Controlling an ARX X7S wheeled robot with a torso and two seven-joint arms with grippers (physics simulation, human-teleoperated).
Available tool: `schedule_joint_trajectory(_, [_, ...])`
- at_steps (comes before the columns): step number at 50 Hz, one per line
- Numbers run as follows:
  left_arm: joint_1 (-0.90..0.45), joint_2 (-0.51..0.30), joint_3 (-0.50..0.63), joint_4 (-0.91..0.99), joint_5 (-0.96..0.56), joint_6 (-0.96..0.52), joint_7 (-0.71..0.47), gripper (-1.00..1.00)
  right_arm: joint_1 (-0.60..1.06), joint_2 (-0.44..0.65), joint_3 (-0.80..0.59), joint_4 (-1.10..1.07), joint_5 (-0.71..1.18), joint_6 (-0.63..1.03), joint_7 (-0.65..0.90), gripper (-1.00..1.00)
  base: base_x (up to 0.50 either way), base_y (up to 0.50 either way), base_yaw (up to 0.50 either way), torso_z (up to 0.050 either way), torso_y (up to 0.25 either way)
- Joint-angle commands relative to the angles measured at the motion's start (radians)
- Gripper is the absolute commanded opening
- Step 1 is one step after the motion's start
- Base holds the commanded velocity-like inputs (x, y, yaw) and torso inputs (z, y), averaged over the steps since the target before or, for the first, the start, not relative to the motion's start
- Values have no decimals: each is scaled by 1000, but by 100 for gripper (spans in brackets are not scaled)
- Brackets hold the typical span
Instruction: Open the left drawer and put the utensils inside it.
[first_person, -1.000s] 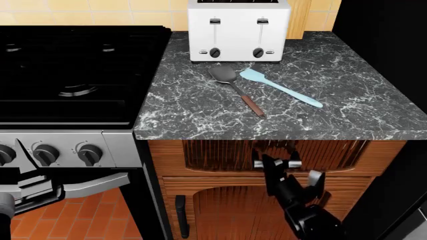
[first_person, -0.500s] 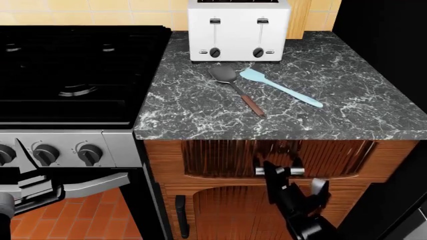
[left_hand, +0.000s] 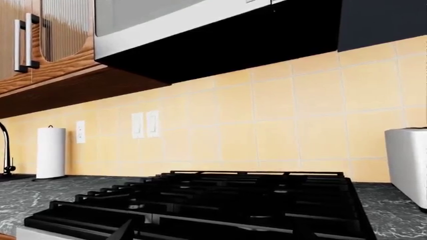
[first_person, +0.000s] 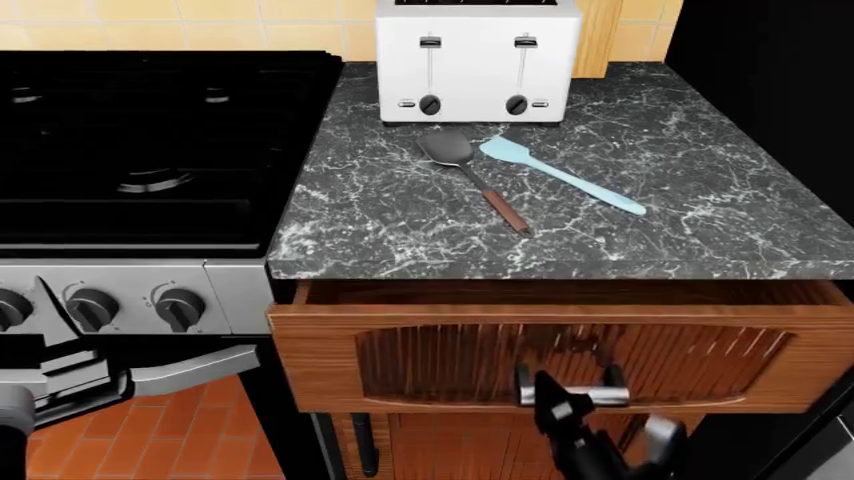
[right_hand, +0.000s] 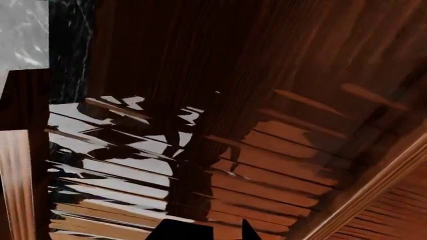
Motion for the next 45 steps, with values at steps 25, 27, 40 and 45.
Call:
schedule_joint_trajectory(25, [11, -12, -7, 15, -11, 2, -16, 100, -382, -112, 217, -304, 17, -356, -250, -100, 0, -3, -6, 2, 4])
schedule_joint_trajectory(27, [12, -13, -9, 17, -12, 1, -17, 100, -382, -120, 231, -286, 35, -374, -230, -100, 0, -4, -7, 0, 0])
schedule_joint_trajectory(40, [19, -17, -13, 17, -14, 5, -23, 100, -393, -142, 263, -182, 303, -547, -191, 100, 0, 0, -1, 0, 1])
schedule_joint_trajectory(45, [20, -18, -12, 17, -14, 6, -25, 100, -388, -133, 252, -167, 336, -570, -188, 100, 0, 0, 0, 0, 0])
